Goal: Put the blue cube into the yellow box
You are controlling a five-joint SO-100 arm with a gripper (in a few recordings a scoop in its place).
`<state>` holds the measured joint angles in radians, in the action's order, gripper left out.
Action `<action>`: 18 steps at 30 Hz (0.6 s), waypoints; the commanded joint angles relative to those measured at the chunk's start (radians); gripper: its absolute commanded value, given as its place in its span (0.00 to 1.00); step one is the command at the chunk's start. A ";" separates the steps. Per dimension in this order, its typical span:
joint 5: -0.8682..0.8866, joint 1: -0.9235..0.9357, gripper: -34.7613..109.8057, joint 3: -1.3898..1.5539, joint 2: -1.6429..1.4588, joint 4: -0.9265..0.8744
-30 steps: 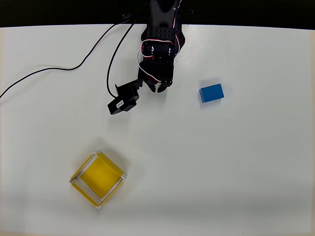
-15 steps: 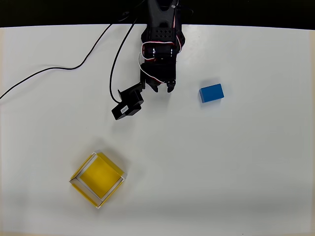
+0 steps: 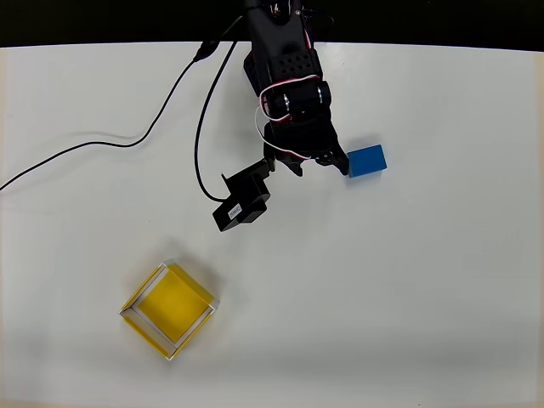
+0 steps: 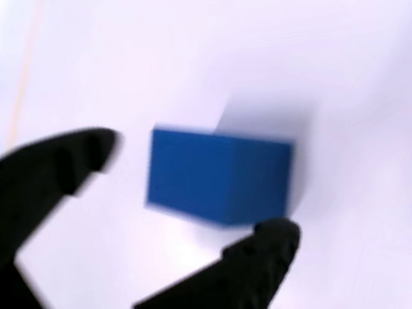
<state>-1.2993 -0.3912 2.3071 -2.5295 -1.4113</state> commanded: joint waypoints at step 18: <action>0.048 -0.201 0.64 -0.209 0.443 0.066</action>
<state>-1.2379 -0.5722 2.1752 -2.0862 -1.3683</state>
